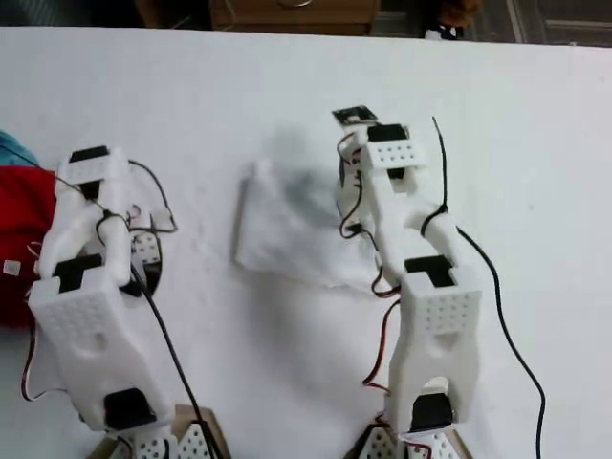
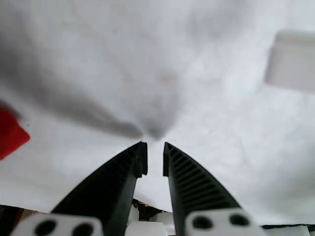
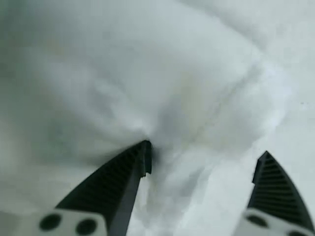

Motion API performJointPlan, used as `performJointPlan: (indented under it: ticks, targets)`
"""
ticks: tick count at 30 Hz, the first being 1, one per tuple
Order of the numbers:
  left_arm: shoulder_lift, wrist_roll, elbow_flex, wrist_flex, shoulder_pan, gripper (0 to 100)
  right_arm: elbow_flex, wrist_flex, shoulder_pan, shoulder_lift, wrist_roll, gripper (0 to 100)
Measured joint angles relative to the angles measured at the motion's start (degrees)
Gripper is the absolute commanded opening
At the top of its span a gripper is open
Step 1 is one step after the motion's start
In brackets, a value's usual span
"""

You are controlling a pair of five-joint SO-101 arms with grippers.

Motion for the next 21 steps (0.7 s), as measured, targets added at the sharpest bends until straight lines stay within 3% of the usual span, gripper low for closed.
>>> performJointPlan:
  ticks: [4, 8, 10, 21]
  targets:
    - [0.0, 0.0, 0.0, 0.0, 0.0, 8, -2.8, 0.4, -0.5, 3.5, -0.9, 27.9]
    - [0.0, 0.0, 0.0, 0.0, 0.0, 8, -6.3, 0.6, -1.8, 7.3, -0.9, 1.4]
    - [0.0, 0.0, 0.0, 0.0, 0.0, 8, -8.2, 1.4, -2.3, 8.5, -0.9, 4.6]
    - [0.0, 0.0, 0.0, 0.0, 0.1, 8, -11.7, 3.6, -1.3, 10.1, -0.9, 1.9]
